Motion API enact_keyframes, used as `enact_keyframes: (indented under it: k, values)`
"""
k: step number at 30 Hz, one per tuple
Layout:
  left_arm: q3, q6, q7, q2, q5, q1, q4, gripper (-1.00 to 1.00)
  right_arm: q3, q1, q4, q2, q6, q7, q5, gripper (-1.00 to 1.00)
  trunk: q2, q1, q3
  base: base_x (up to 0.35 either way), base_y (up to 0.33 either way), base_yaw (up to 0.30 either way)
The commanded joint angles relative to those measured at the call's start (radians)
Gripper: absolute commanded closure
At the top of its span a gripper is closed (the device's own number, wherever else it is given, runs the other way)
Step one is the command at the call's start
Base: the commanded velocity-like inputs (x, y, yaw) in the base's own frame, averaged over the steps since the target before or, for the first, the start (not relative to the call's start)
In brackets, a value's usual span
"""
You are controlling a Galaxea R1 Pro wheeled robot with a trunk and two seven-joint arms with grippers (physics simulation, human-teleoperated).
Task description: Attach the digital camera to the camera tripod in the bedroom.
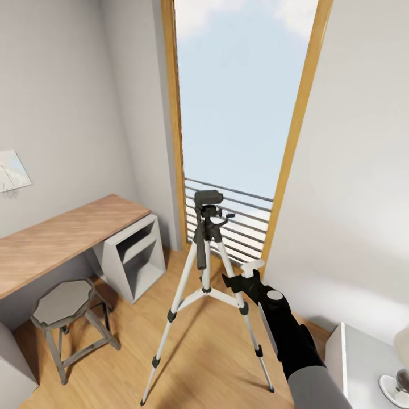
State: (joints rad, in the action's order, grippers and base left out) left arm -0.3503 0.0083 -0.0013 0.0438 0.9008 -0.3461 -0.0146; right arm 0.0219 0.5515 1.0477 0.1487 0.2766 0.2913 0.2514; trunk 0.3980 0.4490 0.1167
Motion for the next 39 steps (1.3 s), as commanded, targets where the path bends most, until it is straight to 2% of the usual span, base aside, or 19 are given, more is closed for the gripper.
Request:
enact_keyframes:
  k: [1, 12, 25, 32, 34, 39]
  values:
    - [-0.009, 0.001, 0.000, 0.000, 0.007, -0.001, -0.001, 1.00, 0.002, 0.001, 0.001, 0.001, 0.004, 0.008, 0.009, -1.00, 0.002, 0.001, 0.002, 0.258, 0.000, 0.000]
    - [-0.008, 0.001, 0.000, 0.001, 0.008, -0.001, -0.001, 1.00, -0.002, 0.001, -0.001, 0.000, 0.005, 0.016, 0.008, -1.00, 0.002, 0.001, 0.002, 0.243, 0.000, 0.000]
    - [-0.007, 0.001, 0.000, 0.000, 0.014, -0.001, -0.001, 1.00, -0.005, 0.001, -0.010, 0.000, 0.007, 0.019, 0.007, -1.00, 0.002, 0.001, 0.002, 0.019, 0.000, 0.000]
    - [-0.008, -0.001, 0.000, 0.001, 0.016, 0.001, -0.002, 1.00, -0.014, -0.039, 0.029, 0.006, 0.047, 0.058, 0.013, -1.00, 0.002, 0.001, 0.002, 0.000, 0.000, 0.000]
    - [-0.007, -0.001, 0.000, 0.001, 0.017, 0.002, -0.002, 1.00, -0.016, -0.027, 0.041, 0.009, 0.046, 0.069, 0.015, -1.00, 0.002, 0.001, 0.002, 0.000, 0.000, 0.000]
    - [-0.007, -0.001, 0.000, 0.001, 0.018, 0.002, -0.001, 1.00, -0.016, -0.007, 0.024, 0.011, 0.018, 0.041, 0.016, -1.00, 0.002, 0.001, 0.002, 0.000, 0.000, 0.000]
